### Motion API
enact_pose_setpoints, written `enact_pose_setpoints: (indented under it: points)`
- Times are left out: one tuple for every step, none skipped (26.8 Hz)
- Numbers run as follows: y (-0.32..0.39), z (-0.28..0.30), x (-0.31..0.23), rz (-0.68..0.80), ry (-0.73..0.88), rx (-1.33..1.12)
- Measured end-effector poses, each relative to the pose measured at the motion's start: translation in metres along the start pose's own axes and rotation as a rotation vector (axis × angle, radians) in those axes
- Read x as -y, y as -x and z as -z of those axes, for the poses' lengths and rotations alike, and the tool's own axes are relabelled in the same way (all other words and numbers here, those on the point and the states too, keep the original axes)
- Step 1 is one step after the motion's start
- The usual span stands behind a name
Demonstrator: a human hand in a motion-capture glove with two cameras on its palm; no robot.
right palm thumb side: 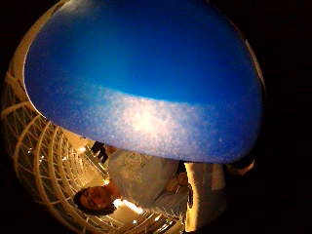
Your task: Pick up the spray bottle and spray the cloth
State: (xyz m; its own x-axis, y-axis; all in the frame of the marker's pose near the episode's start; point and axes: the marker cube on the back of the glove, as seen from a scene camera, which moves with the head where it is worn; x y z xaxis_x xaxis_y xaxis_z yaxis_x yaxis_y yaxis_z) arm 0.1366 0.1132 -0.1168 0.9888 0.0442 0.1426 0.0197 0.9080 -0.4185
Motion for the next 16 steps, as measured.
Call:
enact_pose_setpoints:
  points:
    - [-0.0011, -0.0005, -0.0007, -0.003, 0.003, 0.0]
    - [-0.0022, -0.0008, -0.0014, -0.006, 0.005, -0.001]
    - [-0.0032, -0.0011, -0.0021, -0.008, 0.008, -0.002]
    - [-0.0041, -0.0012, -0.0027, -0.01, 0.01, -0.003]
    - [-0.0049, -0.0013, -0.0034, -0.012, 0.011, -0.003]
    - [-0.0055, -0.0014, -0.004, -0.015, 0.011, -0.003]
    - [-0.006, -0.0015, -0.0046, -0.017, 0.011, -0.004]
    - [-0.0064, -0.0016, -0.0052, -0.019, 0.01, -0.004]
    - [-0.0068, -0.0018, -0.0058, -0.019, 0.011, -0.004]
    - [-0.0072, -0.002, -0.0065, -0.019, 0.011, -0.005]
    - [-0.0075, -0.0023, -0.0071, -0.018, 0.013, -0.005]
    - [-0.0078, -0.0025, -0.0077, -0.017, 0.014, -0.005]
    - [-0.0081, -0.0028, -0.0082, -0.015, 0.015, -0.004]
    - [-0.0083, -0.003, -0.0086, -0.013, 0.016, -0.004]
    - [-0.0086, -0.0032, -0.009, -0.012, 0.017, -0.003]
    - [-0.0088, -0.0034, -0.0093, -0.011, 0.018, -0.003]
